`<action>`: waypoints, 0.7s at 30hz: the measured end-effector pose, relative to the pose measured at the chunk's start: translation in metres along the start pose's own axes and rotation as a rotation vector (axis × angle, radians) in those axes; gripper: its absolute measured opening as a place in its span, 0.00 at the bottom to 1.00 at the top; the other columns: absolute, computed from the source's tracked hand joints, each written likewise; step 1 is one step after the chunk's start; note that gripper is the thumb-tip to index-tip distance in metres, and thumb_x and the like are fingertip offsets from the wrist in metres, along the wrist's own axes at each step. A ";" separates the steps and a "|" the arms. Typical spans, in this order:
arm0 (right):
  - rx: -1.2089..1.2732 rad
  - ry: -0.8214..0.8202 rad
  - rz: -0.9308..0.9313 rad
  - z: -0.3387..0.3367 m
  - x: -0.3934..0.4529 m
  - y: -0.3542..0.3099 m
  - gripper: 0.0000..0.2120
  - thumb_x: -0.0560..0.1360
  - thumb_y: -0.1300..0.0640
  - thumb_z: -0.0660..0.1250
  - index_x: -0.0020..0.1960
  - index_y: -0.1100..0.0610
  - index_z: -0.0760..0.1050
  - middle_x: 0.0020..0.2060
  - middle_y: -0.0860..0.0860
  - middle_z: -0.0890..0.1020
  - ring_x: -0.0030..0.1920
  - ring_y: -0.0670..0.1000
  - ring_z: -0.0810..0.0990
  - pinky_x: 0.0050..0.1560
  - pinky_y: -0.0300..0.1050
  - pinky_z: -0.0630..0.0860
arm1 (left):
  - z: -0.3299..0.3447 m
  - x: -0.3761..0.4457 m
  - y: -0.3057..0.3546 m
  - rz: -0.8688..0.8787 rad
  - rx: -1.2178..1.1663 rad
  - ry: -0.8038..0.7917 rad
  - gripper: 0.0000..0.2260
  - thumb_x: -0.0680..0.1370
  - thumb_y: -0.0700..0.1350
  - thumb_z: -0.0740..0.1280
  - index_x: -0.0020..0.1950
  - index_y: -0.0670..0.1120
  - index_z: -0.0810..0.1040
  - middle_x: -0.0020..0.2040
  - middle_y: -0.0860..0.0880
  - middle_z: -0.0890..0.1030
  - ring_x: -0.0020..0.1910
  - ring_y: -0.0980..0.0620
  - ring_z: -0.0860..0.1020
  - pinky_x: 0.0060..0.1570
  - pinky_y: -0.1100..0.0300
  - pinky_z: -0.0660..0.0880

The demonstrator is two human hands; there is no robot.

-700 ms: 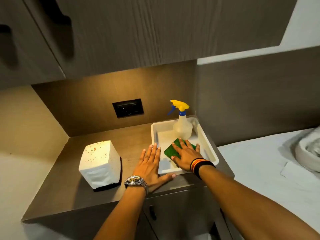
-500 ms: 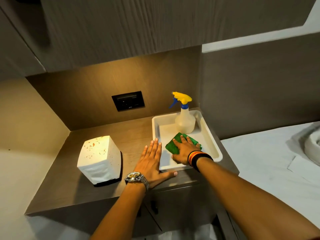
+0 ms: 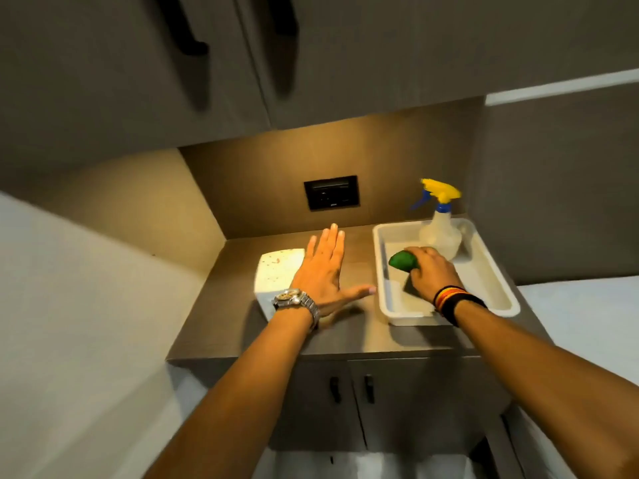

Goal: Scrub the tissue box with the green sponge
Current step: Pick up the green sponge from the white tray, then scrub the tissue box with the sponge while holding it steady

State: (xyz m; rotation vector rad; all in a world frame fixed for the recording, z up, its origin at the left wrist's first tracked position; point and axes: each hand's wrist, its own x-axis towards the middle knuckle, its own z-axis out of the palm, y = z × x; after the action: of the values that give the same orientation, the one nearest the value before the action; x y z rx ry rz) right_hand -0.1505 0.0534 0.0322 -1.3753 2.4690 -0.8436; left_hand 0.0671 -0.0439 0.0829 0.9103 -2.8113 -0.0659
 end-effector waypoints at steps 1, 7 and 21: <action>0.050 0.041 -0.017 0.000 0.001 -0.013 0.23 0.71 0.63 0.63 0.65 0.51 0.74 0.62 0.59 0.77 0.59 0.64 0.77 0.61 0.56 0.74 | -0.011 -0.004 -0.012 -0.044 -0.019 0.032 0.55 0.68 0.78 0.55 0.80 0.43 0.41 0.80 0.44 0.39 0.79 0.47 0.39 0.77 0.47 0.38; 0.202 0.100 -0.159 0.000 0.002 -0.113 0.25 0.71 0.65 0.62 0.67 0.53 0.73 0.64 0.58 0.77 0.62 0.61 0.76 0.66 0.54 0.71 | -0.031 -0.052 -0.101 -0.349 -0.119 0.077 0.59 0.63 0.81 0.53 0.79 0.45 0.37 0.80 0.45 0.36 0.78 0.47 0.37 0.72 0.50 0.30; -0.066 -0.113 -0.514 0.057 -0.045 -0.203 0.26 0.74 0.64 0.67 0.71 0.54 0.68 0.70 0.57 0.72 0.66 0.61 0.73 0.66 0.54 0.71 | 0.044 -0.093 -0.099 -0.552 -0.508 0.059 0.65 0.58 0.78 0.67 0.79 0.48 0.36 0.81 0.46 0.40 0.79 0.48 0.38 0.77 0.45 0.40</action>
State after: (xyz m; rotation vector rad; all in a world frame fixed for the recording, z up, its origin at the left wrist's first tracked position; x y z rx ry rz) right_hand 0.0448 -0.0143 0.0950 -2.0646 2.1002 -0.7480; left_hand 0.1896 -0.0701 0.0149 1.4611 -2.2278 -0.7665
